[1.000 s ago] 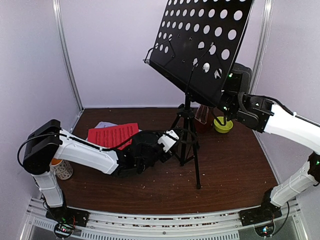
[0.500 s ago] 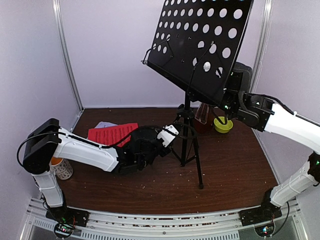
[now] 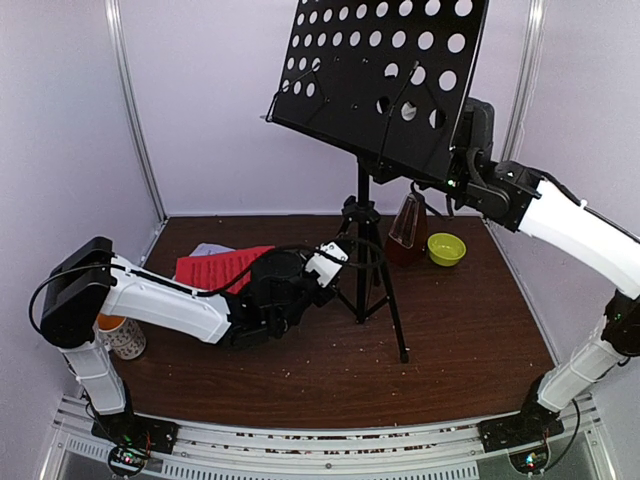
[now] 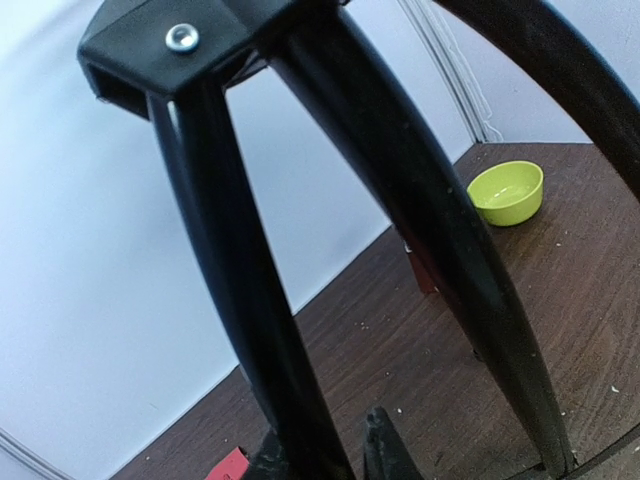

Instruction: Set up the instrument practice props

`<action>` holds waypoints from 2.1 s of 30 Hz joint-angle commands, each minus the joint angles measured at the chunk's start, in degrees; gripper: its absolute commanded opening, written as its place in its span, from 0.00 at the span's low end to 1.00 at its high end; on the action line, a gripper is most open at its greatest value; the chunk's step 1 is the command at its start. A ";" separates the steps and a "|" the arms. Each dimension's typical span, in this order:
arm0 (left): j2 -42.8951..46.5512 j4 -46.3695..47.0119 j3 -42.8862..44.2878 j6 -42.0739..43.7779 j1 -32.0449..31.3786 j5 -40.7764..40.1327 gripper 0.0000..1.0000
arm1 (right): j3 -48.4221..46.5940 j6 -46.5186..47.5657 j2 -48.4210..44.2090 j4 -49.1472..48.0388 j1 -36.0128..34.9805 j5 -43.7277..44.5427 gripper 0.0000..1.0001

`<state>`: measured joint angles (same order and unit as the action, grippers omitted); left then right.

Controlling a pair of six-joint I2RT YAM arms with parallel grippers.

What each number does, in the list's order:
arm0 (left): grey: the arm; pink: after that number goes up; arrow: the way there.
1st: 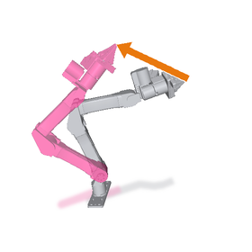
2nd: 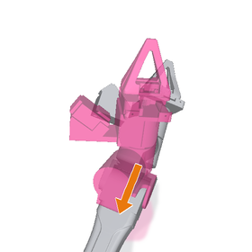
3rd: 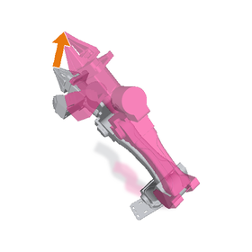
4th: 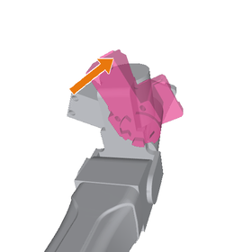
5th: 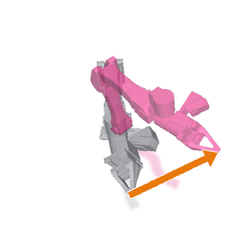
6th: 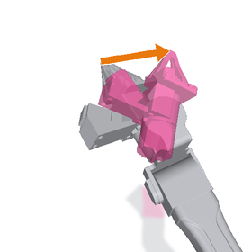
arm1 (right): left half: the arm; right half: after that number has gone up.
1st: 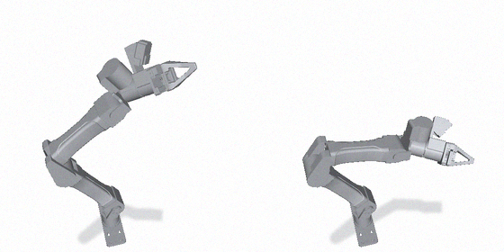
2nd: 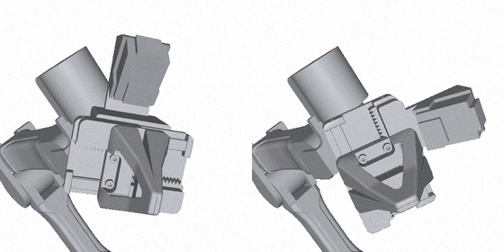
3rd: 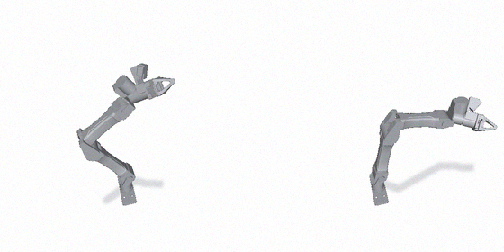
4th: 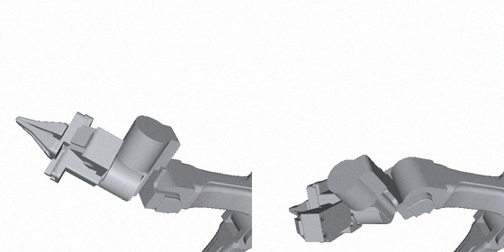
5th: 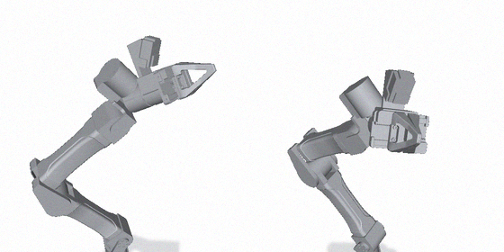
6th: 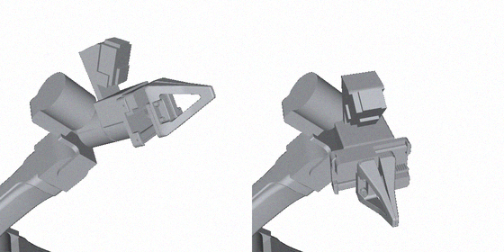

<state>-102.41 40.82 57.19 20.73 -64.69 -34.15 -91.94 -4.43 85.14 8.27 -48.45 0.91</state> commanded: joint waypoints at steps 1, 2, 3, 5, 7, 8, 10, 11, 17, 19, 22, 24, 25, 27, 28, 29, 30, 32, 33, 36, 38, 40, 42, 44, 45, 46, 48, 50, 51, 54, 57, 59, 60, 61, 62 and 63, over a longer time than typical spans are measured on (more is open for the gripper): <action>-0.68 -6.27 -3.59 9.81 -1.76 3.05 0.00 | -8.60 -0.68 -1.55 -18.12 1.22 -4.48 0.00; -0.76 -6.62 -4.04 10.20 -1.76 2.67 0.00 | -8.96 -0.67 -1.40 -18.05 1.37 -4.77 0.00; -0.91 -6.91 -4.45 10.57 -1.76 2.33 0.00 | -9.36 -0.67 -1.24 -17.99 1.49 -5.08 0.00; -1.03 -7.19 -5.29 11.11 -1.68 1.84 0.00 | -10.04 -0.76 -0.97 -17.70 1.86 -5.70 0.00; -1.22 -7.72 -6.03 11.21 -1.67 1.73 0.00 | -10.45 -0.76 -0.97 -17.48 2.22 -6.23 0.00; -1.36 -7.76 -6.42 11.08 -1.63 1.52 0.00 | -10.71 -0.76 -0.95 -17.45 2.36 -6.49 0.00; -1.38 -7.60 -7.34 10.80 -1.51 1.83 0.00 | -11.23 -0.78 -0.79 -17.22 2.77 -7.10 0.00; -1.38 -7.64 -7.57 10.62 -1.43 1.79 0.00 | -11.61 -0.76 -0.62 -17.05 2.87 -7.31 0.00; -2.07 -7.75 -6.84 10.64 -1.23 1.73 0.00 | -13.98 -2.28 1.47 -17.03 3.08 -10.65 0.00; -2.24 -9.12 -5.13 9.69 -1.23 2.12 0.00 | -13.82 -3.40 2.34 -17.32 3.09 -13.02 0.00; -2.48 -10.51 -3.30 8.33 -1.23 1.93 0.00 | -10.01 -5.40 1.73 -19.68 3.01 -15.31 0.00; -2.52 -10.75 -2.70 7.49 -1.23 1.71 0.00 | -5.76 -6.31 0.40 -22.04 3.00 -15.72 0.00; -2.53 -10.71 -2.62 7.37 -1.31 1.58 0.00 | -2.81 -6.52 -0.42 -23.18 2.97 -16.04 0.02; -2.61 -10.46 -2.55 7.31 -1.47 1.11 0.00 | 1.44 -7.17 -2.12 -25.30 2.98 -16.22 0.05; -2.62 -10.35 -2.60 7.31 -1.54 0.89 0.00 | 3.28 -7.30 -2.93 -25.98 3.00 -16.20 0.06; -2.62 -10.20 -2.77 7.37 -1.58 0.71 0.00 | 4.83 -7.49 -3.57 -26.37 3.01 -16.15 0.07; -2.57 -9.92 -2.90 7.53 -1.70 0.69 0.00 | 6.13 -7.64 -4.11 -26.62 3.00 -16.12 0.09; -2.68 -9.31 -3.25 7.85 -1.91 0.71 0.00 | 8.31 -7.87 -4.92 -26.96 3.00 -16.40 0.14; -2.70 -8.96 -3.37 7.92 -2.00 0.68 0.00 | 9.30 -8.06 -5.24 -27.15 2.96 -16.60 0.17; -2.79 -8.53 -3.57 8.00 -2.11 0.71 0.00 | 11.87 -8.52 -6.02 -27.63 3.03 -17.35 0.30; -2.79 -8.33 -3.66 8.16 -2.19 0.60 0.00 | 14.03 -8.90 -6.82 -28.62 3.01 -17.66 0.36; -2.71 -8.09 -3.87 8.11 -2.26 0.72 0.00 | 16.18 -9.47 -7.49 -29.35 3.01 -17.74 0.46; -2.64 -7.74 -4.04 8.10 -2.26 0.78 0.00 | 17.79 -9.78 -7.98 -29.77 2.98 -17.86 0.53; -2.62 -7.52 -4.10 8.12 -2.29 0.84 0.00 | 19.39 -10.19 -8.58 -30.24 2.99 -17.87 0.60; -2.62 -7.57 -4.07 8.10 -2.33 0.93 0.00 | 20.23 -10.51 -8.93 -30.38 2.98 -17.76 0.63; -2.61 -7.59 -4.02 8.10 -2.36 0.96 0.00 | 21.23 -10.71 -9.35 -30.38 2.97 -17.47 0.66; -2.62 -7.58 -3.93 8.10 -2.37 0.93 0.00 | 24.26 -11.28 -10.37 -30.59 3.00 -16.92 0.73; -2.62 -7.68 -3.84 8.10 -2.37 0.97 0.00 | 27.27 -11.83 -11.65 -30.70 2.99 -16.08 0.79; -2.62 -7.68 -3.84 8.06 -2.37 0.97 0.00 | 28.93 -11.99 -12.39 -30.91 3.00 -15.65 0.82; -2.62 -7.68 -3.93 7.68 -2.37 1.02 0.00 | 32.87 -12.23 -14.51 -29.71 3.01 -14.08 0.87; -2.55 -7.68 -4.00 7.02 -2.37 0.71 0.00 | 36.90 -11.89 -17.11 -28.06 3.06 -11.95 0.91; -2.33 -7.33 -4.23 6.07 -2.37 -0.45 0.00 | 40.32 -11.59 -19.54 -27.57 3.26 -10.35 0.92; -2.04 -7.42 -4.34 5.37 -2.37 -1.04 0.00 | 41.82 -11.64 -20.66 -27.29 3.41 -9.34 0.93; -1.70 -7.54 -4.47 4.93 -2.37 -1.17 0.01 | 43.39 -11.78 -21.60 -26.82 3.75 -8.33 0.93; -1.27 -7.63 -4.64 4.41 -2.37 -0.88 0.06 | 44.66 -11.87 -22.66 -26.27 4.10 -7.88 0.94; -0.73 -7.72 -4.90 3.87 -2.37 -0.47 0.10 | 46.00 -12.04 -23.73 -25.77 4.42 -7.59 0.94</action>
<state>-103.00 40.62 54.76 21.02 -65.43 -37.34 -49.69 -15.97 65.41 -18.81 -45.08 -10.70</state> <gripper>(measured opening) 0.179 0.936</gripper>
